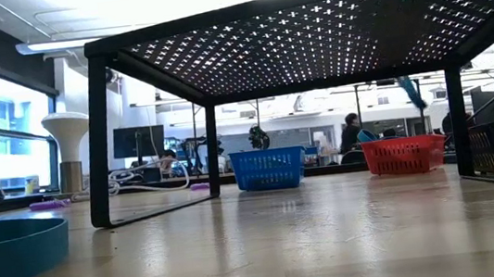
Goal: Pick & Place Office Desk Supplies
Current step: Put the blue rubber band into the red bin
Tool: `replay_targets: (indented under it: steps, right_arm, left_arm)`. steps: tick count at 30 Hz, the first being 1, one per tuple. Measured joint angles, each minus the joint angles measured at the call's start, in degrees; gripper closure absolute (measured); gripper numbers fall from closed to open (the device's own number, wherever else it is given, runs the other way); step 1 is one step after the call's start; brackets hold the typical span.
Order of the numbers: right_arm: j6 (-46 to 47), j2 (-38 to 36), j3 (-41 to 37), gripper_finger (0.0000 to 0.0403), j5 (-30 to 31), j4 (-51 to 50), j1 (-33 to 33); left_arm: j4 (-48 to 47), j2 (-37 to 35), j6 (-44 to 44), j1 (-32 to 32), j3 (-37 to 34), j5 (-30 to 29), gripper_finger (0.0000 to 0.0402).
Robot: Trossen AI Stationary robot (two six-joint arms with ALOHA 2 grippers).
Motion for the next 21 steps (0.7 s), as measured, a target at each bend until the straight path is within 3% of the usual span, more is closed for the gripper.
replay_targets:
  steps: [7,12,21]
  right_arm:
    - [-1.12,2.32,-8.31,0.0401,-8.71,10.86,-5.93]
    - [-0.35,3.46,-9.56,0.0401,-9.96,8.68,-6.82]
    - [5.06,6.11,-9.56,0.0401,-19.53,2.19,-11.39]
  left_arm:
    - [-0.02,0.00,-0.04,0.00,0.00,0.00,0.0236]
    - [-0.02,0.00,-0.02,0.00,0.00,0.00,0.0236]
    - [-0.09,0.00,-0.02,1.02,0.00,-0.04,0.0236]
